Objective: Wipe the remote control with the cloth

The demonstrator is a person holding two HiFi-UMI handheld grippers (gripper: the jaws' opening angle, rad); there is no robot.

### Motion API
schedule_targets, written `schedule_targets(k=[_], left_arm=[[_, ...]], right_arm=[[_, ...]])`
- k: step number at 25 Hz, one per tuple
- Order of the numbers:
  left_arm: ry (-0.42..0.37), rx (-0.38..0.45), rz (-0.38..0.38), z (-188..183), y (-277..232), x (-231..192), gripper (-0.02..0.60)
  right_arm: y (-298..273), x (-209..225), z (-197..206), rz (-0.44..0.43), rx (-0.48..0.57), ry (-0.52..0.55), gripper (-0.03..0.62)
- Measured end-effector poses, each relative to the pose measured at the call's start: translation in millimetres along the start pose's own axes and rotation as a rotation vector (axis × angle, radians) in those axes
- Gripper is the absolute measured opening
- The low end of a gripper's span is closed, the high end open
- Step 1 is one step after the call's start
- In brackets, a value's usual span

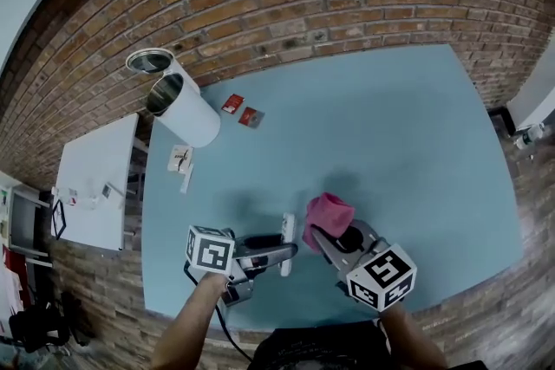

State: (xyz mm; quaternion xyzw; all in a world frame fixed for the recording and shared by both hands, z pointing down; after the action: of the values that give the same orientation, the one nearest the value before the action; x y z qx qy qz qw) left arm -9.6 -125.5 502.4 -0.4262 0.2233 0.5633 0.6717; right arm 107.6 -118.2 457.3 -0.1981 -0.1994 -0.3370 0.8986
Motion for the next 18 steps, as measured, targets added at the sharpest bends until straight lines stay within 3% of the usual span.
schedule_targets(k=[5, 7, 10, 12, 14, 18], left_arm=[[0.140, 0.227, 0.297, -9.7, 11.9, 37.6, 0.236], [0.152, 0.285, 0.383, -12.8, 17.7, 49.6, 0.236], [0.098, 0.325, 0.476, -18.4, 26.8, 65.7, 0.236], [0.102, 0.339, 0.552, -17.2, 34.0, 74.7, 0.236], [0.102, 0.340, 0.605, -16.2, 40.3, 81.5, 0.236], [0.021, 0.359, 0.610, -26.8, 52.1, 88.8, 0.236]], right_arm=[[-2.2, -39.7, -45.5, -0.017, 0.073, 0.270, 0.063], [-5.1, -61.5, -61.5, -0.041, 0.077, 0.367, 0.063], [-9.5, -87.3, -73.0, -0.063, 0.044, 0.563, 0.063], [-12.0, -101.3, -77.2, -0.084, 0.026, 0.658, 0.063], [-13.5, -110.9, -81.6, -0.098, 0.017, 0.702, 0.063], [-15.0, -125.7, -85.6, -0.113, -0.006, 0.760, 0.063]])
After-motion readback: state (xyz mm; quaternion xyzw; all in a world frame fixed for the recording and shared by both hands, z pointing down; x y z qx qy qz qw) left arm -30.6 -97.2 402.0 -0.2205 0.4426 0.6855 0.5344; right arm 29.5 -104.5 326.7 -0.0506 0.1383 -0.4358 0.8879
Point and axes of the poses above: the fingertips, and each gripper's own axes: y backward along the fingers, x to its right, z out of its underside, the point moved 4 cm from there along y, backward along the fingers, and after that the axes turned 9 degrees about -y, right-handed, at the moved point
